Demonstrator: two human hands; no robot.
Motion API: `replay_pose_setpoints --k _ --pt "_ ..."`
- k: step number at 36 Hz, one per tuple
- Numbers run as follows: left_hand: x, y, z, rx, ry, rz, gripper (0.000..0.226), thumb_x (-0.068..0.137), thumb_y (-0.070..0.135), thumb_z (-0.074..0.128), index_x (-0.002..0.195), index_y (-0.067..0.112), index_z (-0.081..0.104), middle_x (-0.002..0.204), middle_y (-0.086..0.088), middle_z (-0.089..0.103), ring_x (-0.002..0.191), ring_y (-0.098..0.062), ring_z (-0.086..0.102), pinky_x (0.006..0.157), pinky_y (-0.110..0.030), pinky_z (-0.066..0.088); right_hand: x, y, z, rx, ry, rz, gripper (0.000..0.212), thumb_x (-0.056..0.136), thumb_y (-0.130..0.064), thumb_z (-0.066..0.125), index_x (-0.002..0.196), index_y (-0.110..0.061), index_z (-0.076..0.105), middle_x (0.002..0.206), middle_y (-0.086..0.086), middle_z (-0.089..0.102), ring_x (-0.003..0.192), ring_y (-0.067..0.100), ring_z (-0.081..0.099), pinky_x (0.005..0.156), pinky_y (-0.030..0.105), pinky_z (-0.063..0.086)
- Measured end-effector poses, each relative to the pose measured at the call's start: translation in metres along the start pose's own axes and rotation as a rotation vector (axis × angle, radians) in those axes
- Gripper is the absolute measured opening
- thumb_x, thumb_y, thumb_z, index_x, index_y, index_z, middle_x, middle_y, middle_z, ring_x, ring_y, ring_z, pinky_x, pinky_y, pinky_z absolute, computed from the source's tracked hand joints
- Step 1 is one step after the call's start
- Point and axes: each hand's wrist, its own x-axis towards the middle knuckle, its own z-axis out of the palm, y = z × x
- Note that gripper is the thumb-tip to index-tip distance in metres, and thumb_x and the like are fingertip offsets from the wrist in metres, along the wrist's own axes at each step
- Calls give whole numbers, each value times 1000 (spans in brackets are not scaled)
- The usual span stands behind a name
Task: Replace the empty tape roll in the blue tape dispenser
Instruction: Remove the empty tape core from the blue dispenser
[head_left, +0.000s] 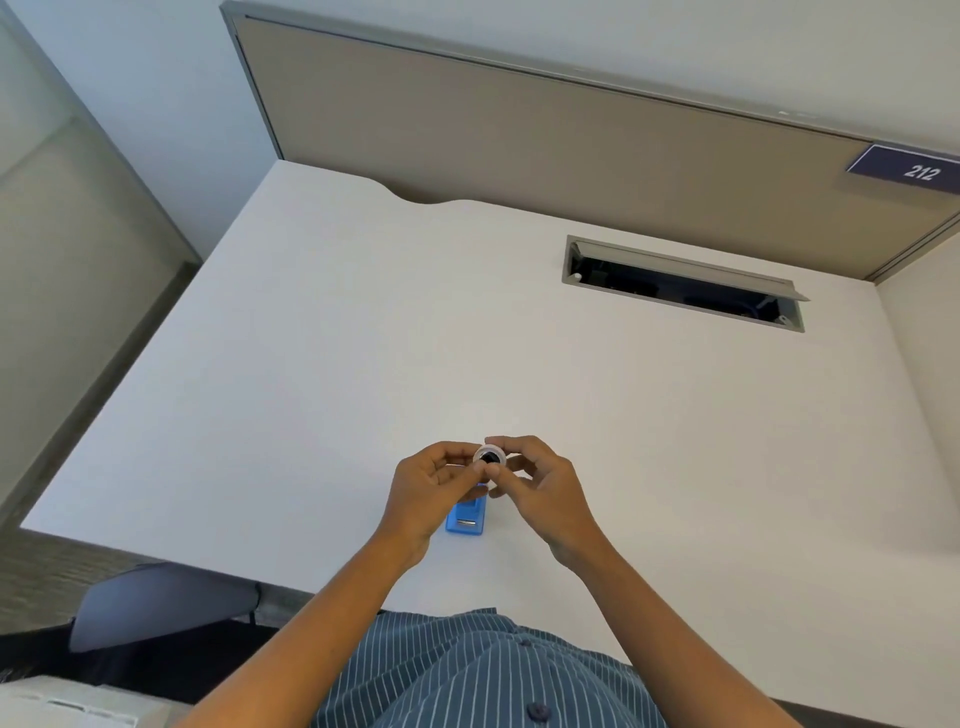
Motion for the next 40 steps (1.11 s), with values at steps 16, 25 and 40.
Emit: replay_pose_setpoints --k 16,25,40 --pt "-4 -2 23 -38 106 72 20 90 15 80 109 11 77 101 -7 82 95 -27 79 87 -44 65 0 5 -7 62 91 23 24 95 -2 76 115 -14 82 112 5 74 93 24 75 75 30 63" --pt "-2 -4 34 -30 130 100 16 93 13 78 109 11 77 99 -5 82 93 -24 79 81 -32 65 2 5 -12 86 117 46 23 94 -4 77 113 -16 81 113 4 75 93 25 74 72 29 63" --pt "4 -13 39 134 175 180 13 94 13 77 107 14 80 95 2 81 86 -16 79 73 -21 62 3 7 -16 96 101 145 21 90 -8 82 108 -19 78 102 1 80 100 25 74 80 41 67"
